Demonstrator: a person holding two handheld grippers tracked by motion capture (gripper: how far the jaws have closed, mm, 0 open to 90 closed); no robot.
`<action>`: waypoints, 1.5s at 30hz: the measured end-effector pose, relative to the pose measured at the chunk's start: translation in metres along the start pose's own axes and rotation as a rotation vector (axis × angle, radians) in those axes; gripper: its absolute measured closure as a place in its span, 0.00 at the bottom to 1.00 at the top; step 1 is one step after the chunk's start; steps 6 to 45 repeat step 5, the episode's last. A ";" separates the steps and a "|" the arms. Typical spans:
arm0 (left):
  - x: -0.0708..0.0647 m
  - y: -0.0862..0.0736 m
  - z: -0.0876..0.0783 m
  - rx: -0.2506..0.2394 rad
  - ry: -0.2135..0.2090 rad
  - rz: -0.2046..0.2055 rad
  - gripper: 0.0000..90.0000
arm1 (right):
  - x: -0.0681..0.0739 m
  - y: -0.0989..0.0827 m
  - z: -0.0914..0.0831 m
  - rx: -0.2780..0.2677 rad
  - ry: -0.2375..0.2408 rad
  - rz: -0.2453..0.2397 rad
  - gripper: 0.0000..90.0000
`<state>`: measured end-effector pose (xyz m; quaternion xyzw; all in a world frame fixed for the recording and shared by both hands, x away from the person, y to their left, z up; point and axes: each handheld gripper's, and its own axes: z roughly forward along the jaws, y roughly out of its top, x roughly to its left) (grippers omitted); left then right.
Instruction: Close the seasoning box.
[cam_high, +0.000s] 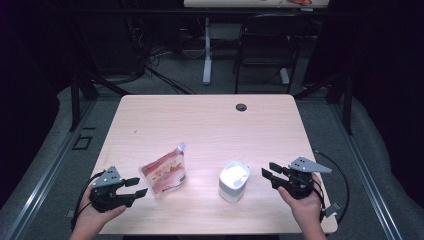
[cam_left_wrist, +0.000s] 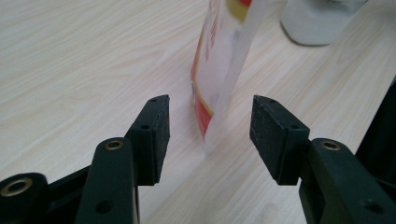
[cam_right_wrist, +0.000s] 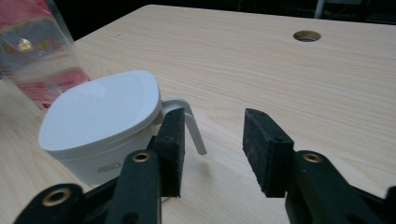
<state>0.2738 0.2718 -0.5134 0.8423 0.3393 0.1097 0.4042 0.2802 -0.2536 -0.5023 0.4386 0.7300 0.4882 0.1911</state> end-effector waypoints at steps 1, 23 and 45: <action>0.001 -0.002 0.001 0.001 0.005 -0.006 0.53 | 0.000 -0.002 0.001 -0.003 -0.009 0.001 0.62; 0.005 -0.009 0.005 0.018 0.026 -0.012 0.53 | -0.004 -0.009 0.004 -0.007 -0.045 0.002 0.56; 0.005 -0.009 0.005 0.018 0.026 -0.012 0.53 | -0.004 -0.009 0.004 -0.007 -0.045 0.002 0.56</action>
